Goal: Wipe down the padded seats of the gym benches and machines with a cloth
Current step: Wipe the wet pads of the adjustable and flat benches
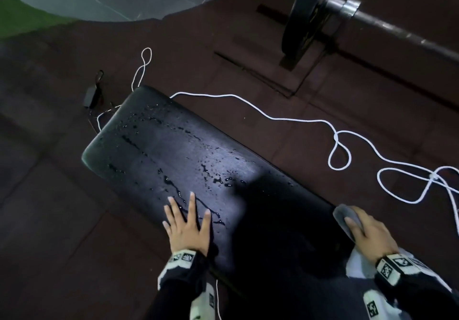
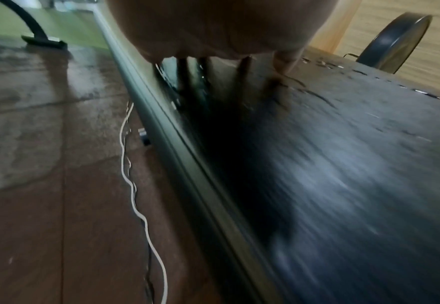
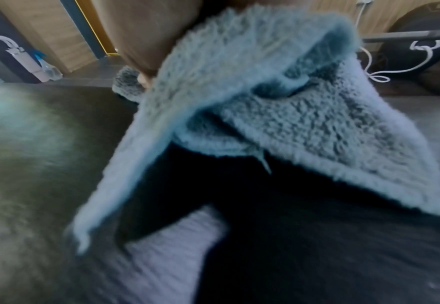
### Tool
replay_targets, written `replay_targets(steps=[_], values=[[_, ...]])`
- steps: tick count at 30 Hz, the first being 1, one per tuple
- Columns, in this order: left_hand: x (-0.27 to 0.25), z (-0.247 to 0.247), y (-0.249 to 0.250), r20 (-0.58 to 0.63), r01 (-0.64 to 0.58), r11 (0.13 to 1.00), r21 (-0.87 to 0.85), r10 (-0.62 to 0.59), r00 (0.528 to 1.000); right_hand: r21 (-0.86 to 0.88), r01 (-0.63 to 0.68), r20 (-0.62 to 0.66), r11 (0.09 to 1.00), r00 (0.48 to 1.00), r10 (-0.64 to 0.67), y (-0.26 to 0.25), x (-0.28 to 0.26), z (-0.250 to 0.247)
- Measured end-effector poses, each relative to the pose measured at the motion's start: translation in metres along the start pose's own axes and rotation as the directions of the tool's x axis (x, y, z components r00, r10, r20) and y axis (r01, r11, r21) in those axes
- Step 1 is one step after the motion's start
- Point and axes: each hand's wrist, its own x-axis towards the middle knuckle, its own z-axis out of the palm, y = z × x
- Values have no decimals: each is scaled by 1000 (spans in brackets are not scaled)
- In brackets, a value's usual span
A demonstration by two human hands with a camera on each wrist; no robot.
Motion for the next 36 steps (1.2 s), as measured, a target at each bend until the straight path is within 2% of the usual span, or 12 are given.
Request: replay_targets(steps=[2,5,11,15,18,21,24,28,30,32,36], values=[[27,-23,-10,-14,21,1000,-2,-21,1000,-6,27,7,1000,1000,-27,-32,14,1],[53,-38,-19,37,66,997,43,-68,997,-49,76,41,996,996,-74,-76,38,8],[56,-33,-21,60,68,996,50,-71,996,-94,122,54,988,992,-118,-147,67,18],[59,-39,-21,152,86,995,49,-92,984,-94,99,52,991,994,-94,-172,79,16],[59,-45,-19,208,75,996,49,-84,974,-135,215,29,967,977,-213,-201,94,27],[57,-49,-18,253,63,998,29,-69,965,-251,394,-35,884,909,-415,-234,93,52],[56,-52,-19,265,54,998,25,-58,962,-426,462,-36,778,850,-525,-248,71,78],[56,-53,-18,282,60,998,28,-65,957,-515,696,99,501,628,-772,-204,29,107],[56,-54,-18,286,56,998,31,-62,956,-538,721,132,436,583,-802,-170,12,108],[56,-54,-19,293,52,998,32,-60,954,-537,699,99,472,608,-788,-140,7,96],[56,-53,-20,288,48,998,33,-55,956,-404,569,9,716,786,-619,-118,18,62]])
